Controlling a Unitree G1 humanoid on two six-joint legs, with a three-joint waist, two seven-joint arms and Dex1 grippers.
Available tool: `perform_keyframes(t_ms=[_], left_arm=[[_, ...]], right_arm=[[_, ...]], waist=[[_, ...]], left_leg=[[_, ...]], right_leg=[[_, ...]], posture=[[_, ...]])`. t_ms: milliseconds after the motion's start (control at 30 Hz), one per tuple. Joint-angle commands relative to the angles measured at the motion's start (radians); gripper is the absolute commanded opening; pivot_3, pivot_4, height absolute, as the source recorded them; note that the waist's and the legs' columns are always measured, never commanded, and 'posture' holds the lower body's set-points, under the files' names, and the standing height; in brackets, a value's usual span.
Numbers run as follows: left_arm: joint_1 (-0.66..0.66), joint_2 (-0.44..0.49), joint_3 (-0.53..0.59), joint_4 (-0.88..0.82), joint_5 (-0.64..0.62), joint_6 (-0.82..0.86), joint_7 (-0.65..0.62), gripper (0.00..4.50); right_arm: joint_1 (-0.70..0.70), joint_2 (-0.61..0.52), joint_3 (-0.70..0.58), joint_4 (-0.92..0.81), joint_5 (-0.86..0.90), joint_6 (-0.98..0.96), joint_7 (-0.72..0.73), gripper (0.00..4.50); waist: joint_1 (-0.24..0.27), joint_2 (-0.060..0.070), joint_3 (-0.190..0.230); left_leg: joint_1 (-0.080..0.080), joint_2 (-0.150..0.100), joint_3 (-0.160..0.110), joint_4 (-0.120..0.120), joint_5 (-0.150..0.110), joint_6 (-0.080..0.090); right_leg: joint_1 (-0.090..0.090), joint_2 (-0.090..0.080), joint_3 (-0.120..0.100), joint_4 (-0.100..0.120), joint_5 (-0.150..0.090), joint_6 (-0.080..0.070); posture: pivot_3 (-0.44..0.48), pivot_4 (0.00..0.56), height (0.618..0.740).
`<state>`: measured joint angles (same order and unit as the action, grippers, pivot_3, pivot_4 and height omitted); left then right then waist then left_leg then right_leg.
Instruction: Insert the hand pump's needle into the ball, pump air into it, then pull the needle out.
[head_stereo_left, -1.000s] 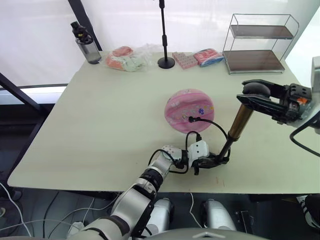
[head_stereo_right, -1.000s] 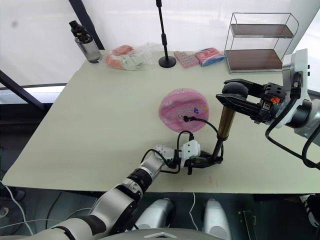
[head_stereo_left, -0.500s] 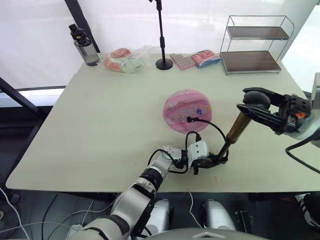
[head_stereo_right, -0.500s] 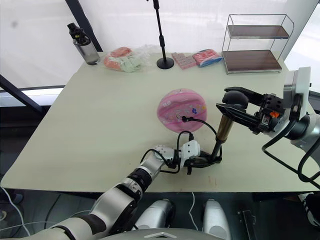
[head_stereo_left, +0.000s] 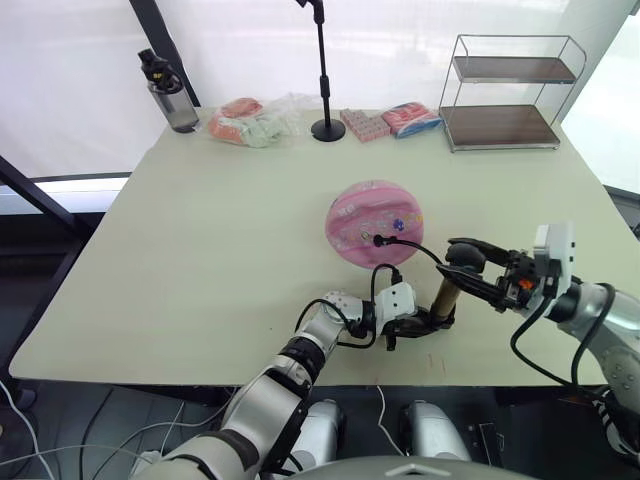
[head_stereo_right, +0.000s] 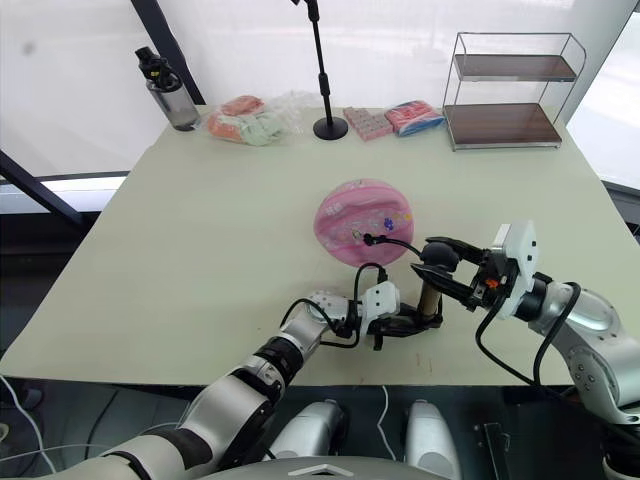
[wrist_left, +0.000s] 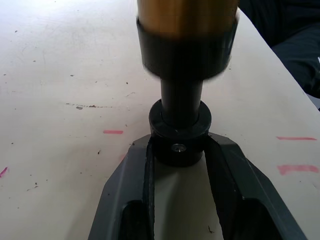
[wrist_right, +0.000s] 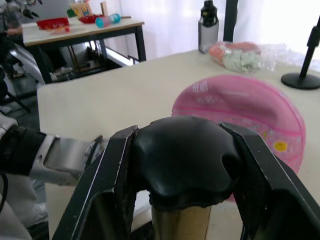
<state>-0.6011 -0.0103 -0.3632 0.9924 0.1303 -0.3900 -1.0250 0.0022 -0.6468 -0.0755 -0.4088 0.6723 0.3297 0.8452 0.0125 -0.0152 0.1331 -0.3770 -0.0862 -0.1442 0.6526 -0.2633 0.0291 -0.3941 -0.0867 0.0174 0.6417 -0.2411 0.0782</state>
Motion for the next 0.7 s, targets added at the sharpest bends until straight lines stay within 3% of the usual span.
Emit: perform_keyframes(t_ms=[33, 333, 700], left_arm=[[0.041, 0.007, -0.023, 0.037, 0.024, 0.018, -0.014, 1.09], [0.042, 0.007, -0.022, 0.037, 0.024, 0.018, -0.013, 1.09], [0.04, 0.006, -0.025, 0.046, 0.024, 0.013, -0.015, 1.09]], right_arm=[[0.037, 0.023, 0.054, 0.046, -0.067, -0.021, 0.011, 2.0], [0.019, 0.041, 0.027, 0.018, -0.078, -0.037, -0.004, 2.0], [-0.11, -0.081, -0.215, -0.158, 0.251, 0.17, -0.053, 2.0]], waist=[[0.0, 0.0, 0.0], [0.0, 0.001, -0.001], [0.002, 0.004, 0.002]], left_leg=[[0.0, 0.0, 0.0, 0.0, 0.0, 0.0], [0.0, 0.0, 0.0, 0.0, 0.0, 0.0], [-0.002, -0.001, 0.0, 0.0, 0.0, 0.0]], right_leg=[[0.0, 0.0, 0.0, 0.0, 0.0, 0.0], [0.0, 0.0, 0.0, 0.0, 0.0, 0.0], [-0.002, -0.001, 0.0, 0.0, 0.0, 0.0]], posture=[[0.0, 0.15, 0.74], [0.0, 0.15, 0.74], [0.0, 0.15, 0.74]])
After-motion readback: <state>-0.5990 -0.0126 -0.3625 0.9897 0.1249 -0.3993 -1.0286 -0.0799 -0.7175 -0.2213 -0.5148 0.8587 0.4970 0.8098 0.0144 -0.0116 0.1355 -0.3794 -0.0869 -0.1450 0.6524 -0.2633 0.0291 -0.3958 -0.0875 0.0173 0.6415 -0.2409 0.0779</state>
